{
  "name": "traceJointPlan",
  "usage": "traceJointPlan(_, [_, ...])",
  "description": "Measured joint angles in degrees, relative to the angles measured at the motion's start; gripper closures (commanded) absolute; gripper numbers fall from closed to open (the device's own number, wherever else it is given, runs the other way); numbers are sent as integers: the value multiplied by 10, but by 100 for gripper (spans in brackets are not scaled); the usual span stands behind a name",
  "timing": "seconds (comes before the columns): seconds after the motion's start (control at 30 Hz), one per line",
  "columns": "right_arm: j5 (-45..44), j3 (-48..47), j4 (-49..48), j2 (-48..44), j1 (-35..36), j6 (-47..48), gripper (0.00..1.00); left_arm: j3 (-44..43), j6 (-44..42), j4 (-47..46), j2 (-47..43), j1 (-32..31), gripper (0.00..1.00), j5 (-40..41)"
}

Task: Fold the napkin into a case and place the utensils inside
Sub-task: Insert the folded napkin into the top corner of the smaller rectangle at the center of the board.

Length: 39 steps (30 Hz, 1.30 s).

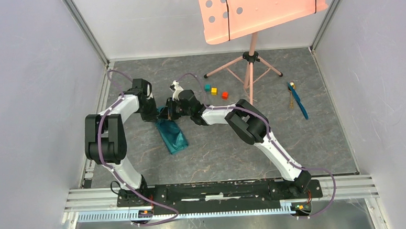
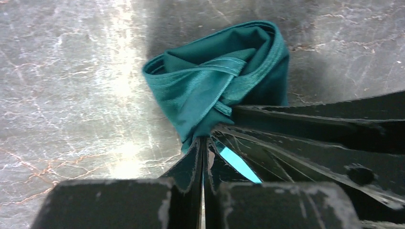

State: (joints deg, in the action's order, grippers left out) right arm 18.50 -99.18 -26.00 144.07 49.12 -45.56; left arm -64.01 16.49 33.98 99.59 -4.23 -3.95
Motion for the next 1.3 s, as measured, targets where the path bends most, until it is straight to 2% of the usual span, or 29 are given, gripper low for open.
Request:
traceJointPlan(0.1, [13,6,-14,0,-2,-16,66,5,0,-1,0,14,98,-12])
traceJointPlan(0.23, [33,46,-48,-13,-7,-21,59,6,0,-6,0,16,98,-22])
traceJointPlan(0.37, [45,88,-38,-49,-12,-2,54,7,0,-11,0,16,98,-27])
traceJointPlan(0.73, [54,106,-1,-81,-20,57,50,7,1,-12,-3,16,98,-27])
traceJointPlan(1.03, [53,80,4,-75,-19,75,54,7,0,-14,-11,16,98,-28])
traceJointPlan(1.17, [44,41,7,-52,-14,79,61,10,1,-16,-12,16,98,-37])
traceJointPlan(1.3, [30,20,24,-33,-6,87,74,13,1,-19,-13,16,98,-42])
